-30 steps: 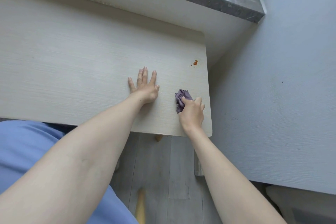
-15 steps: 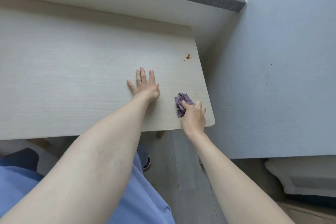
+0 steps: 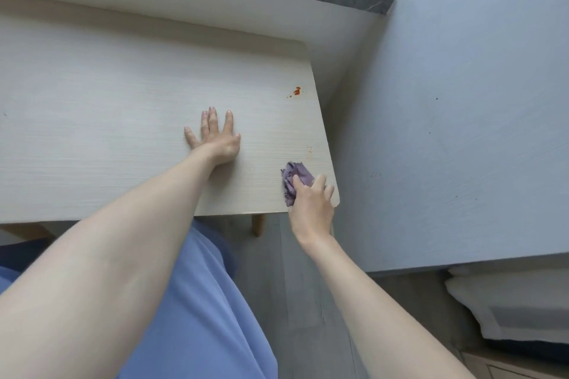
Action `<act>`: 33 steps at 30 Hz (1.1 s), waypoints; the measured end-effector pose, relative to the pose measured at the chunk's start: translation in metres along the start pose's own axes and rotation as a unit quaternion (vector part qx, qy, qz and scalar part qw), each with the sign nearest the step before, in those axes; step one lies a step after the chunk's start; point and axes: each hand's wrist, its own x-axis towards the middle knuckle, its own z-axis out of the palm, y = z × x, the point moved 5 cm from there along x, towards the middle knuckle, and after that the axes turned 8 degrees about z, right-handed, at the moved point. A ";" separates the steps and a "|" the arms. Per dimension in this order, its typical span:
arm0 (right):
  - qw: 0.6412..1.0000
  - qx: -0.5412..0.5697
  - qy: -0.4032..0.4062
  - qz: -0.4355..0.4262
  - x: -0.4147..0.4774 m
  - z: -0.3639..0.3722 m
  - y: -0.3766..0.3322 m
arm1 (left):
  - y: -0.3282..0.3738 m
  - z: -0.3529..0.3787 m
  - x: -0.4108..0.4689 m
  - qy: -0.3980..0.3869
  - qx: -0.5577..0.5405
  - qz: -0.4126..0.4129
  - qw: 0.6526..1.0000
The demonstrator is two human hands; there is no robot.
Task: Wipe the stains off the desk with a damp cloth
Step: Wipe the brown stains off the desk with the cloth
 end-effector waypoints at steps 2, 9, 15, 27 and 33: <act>0.999 0.001 -0.011 -0.036 0.010 -0.001 0.013 | -0.001 0.000 -0.001 0.004 0.002 0.001 1.000; 0.999 0.008 0.009 0.033 0.025 -0.005 0.022 | 0.028 0.000 -0.022 0.096 0.052 0.084 0.990; 1.000 0.005 0.000 -0.016 0.035 -0.008 0.028 | 0.073 0.045 -0.028 0.012 0.071 0.130 0.989; 0.999 0.009 0.050 -0.002 0.096 -0.017 0.024 | 0.070 0.047 -0.020 -0.047 0.049 0.111 0.991; 0.995 -0.037 0.046 -0.078 0.049 -0.006 0.021 | 0.070 0.046 -0.021 -0.045 0.053 0.109 0.992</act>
